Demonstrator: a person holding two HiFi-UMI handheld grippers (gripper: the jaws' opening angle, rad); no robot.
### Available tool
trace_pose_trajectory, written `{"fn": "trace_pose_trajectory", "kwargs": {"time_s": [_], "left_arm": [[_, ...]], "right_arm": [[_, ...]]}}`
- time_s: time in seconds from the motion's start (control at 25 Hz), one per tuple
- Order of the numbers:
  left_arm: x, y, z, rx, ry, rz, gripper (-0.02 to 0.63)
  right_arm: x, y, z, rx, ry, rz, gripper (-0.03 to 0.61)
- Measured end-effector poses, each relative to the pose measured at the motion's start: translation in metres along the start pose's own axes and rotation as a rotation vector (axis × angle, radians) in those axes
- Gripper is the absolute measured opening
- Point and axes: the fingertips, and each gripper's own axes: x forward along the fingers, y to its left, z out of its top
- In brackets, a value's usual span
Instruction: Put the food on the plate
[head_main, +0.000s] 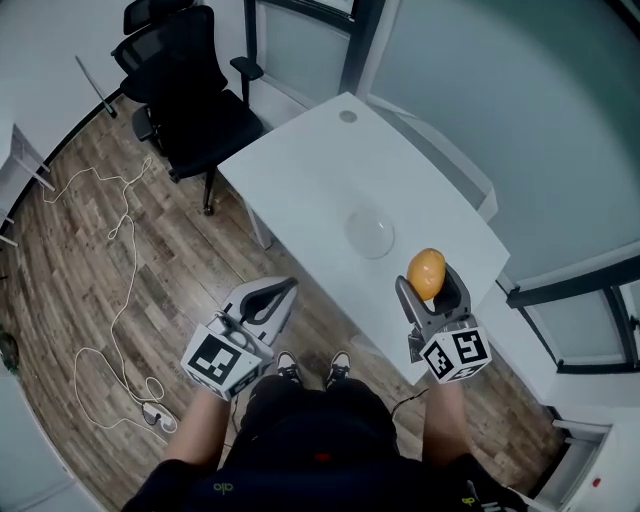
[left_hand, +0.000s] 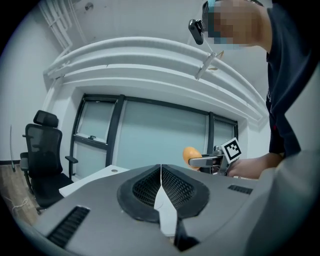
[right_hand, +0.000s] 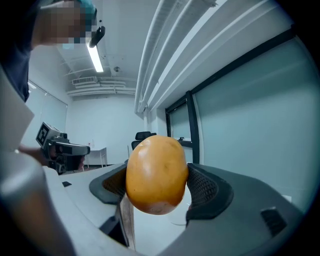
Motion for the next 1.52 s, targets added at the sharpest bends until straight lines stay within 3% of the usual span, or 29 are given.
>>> {"fn": "trace_pose_trajectory", "kwargs": {"time_s": [0.24,0.68,0.92,1.28,1.4,1.52], "left_arm": [[0.019,0.015,-0.019,-0.021,0.059,0.076,0.023],[0.031,0.018,-0.080,-0.092,0.191,0.206,0.023],[0.030,0.029,-0.085,-0.109,0.208,0.238,0.023],[0.028,0.037,-0.086,-0.114,0.210,0.252,0.023],[0.026,0.039,-0.082,-0.116,0.202,0.248,0.023],[0.022,0.042,-0.073,-0.112,0.181,0.238,0.023]], "right_arm": [[0.082,-0.053,-0.061,0.088,0.136,0.028,0.367],[0.207,-0.104,-0.209,-0.019,0.401,0.066,0.367],[0.231,-0.096,-0.251,-0.149,0.538,0.117,0.367],[0.235,-0.092,-0.266,-0.218,0.606,0.146,0.368],[0.229,-0.093,-0.250,-0.199,0.578,0.129,0.378],[0.214,-0.089,-0.208,-0.186,0.494,0.115,0.383]]}}
